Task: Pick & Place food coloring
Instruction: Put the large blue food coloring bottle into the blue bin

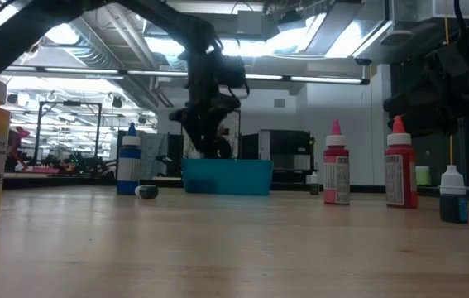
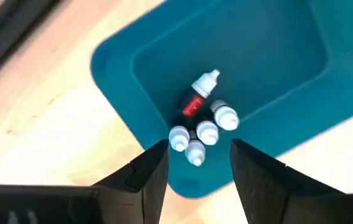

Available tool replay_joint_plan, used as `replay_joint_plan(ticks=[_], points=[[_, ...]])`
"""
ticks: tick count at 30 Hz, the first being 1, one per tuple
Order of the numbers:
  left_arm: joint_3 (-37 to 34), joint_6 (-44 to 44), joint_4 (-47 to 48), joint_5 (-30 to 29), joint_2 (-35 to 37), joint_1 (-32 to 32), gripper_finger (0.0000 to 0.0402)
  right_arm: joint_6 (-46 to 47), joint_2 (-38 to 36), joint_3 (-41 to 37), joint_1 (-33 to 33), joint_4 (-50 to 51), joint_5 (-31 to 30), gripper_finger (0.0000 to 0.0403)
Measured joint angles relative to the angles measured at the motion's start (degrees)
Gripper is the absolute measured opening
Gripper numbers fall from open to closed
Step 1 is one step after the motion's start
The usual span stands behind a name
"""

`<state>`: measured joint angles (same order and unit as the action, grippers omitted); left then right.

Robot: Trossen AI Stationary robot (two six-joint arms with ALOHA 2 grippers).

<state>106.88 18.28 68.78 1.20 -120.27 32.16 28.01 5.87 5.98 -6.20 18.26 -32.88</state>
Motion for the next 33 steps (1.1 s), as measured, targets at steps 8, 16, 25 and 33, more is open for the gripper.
replay_joint_plan(ticks=[8, 16, 25, 33], points=[[0.0, 3.3, 5.0, 3.1, 6.1, -0.4, 0.0164, 0.0, 0.0, 0.0, 0.0, 0.0, 0.0, 0.0294], [0.0, 3.6, 20.2, 3.2, 12.5, -4.5, 0.0164, 0.0, 0.0, 0.0, 0.0, 0.0, 0.0, 0.0294], [-4.0, 1.9, 21.2, -3.2, 14.6, -12.1, 0.0167, 0.0, 0.0, 0.0, 0.0, 0.0, 0.0, 0.0294], [-13.8, -1.5, 16.2, -5.6, 14.6, -15.5, 0.0189, 0.0, 0.0, 0.0, 0.0, 0.0, 0.0, 0.0294]])
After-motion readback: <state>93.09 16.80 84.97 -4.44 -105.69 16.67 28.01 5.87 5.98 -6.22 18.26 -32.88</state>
